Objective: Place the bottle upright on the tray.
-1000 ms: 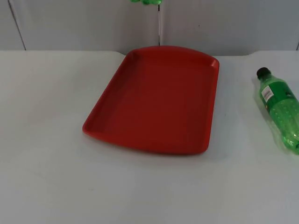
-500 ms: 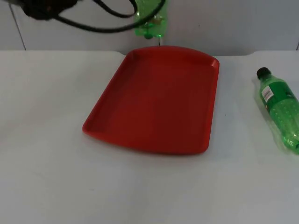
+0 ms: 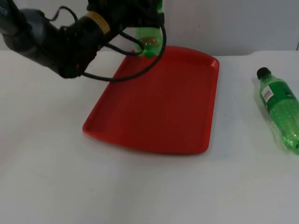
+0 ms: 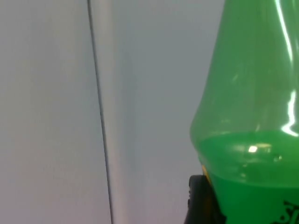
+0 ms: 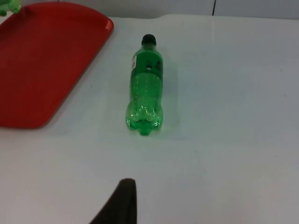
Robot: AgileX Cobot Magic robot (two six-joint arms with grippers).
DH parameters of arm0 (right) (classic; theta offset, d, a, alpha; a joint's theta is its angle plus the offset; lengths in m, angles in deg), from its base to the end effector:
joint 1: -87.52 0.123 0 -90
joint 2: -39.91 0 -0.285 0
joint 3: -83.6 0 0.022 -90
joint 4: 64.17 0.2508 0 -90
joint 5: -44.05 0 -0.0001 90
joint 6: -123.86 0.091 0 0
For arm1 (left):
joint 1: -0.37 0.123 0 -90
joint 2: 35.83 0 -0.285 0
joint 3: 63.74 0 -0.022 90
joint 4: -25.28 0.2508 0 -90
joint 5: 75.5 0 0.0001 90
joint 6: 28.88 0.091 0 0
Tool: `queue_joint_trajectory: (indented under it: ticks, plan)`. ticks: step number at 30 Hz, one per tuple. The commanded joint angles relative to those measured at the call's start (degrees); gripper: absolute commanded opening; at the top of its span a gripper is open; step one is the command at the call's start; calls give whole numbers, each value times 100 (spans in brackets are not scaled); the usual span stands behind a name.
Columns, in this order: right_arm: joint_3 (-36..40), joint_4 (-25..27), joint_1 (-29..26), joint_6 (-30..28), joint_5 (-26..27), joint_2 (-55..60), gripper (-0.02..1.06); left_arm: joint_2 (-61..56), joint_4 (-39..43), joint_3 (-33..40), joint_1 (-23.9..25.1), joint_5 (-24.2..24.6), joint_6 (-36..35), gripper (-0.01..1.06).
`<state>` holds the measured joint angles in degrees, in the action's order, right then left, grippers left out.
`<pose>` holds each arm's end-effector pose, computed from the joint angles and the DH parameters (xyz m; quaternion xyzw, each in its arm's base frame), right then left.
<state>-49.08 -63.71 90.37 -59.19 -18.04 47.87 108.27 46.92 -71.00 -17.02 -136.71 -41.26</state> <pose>-0.0079 0.0003 0.2815 -0.0442 0.8532 0.0031 0.5197 0.4708 -0.1782 0.1409 0.2115 0.5935 -0.2278 0.7423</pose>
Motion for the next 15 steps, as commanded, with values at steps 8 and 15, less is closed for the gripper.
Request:
queue_joint_trajectory:
  ticks: [8,15]
  plan:
    - [35,14,-21,-35,34,-18,105,661,-132,-559,8,-255,12,0]
    - [35,14,-21,-35,34,-18,105,926,-375,-617,8,-446,385,0]
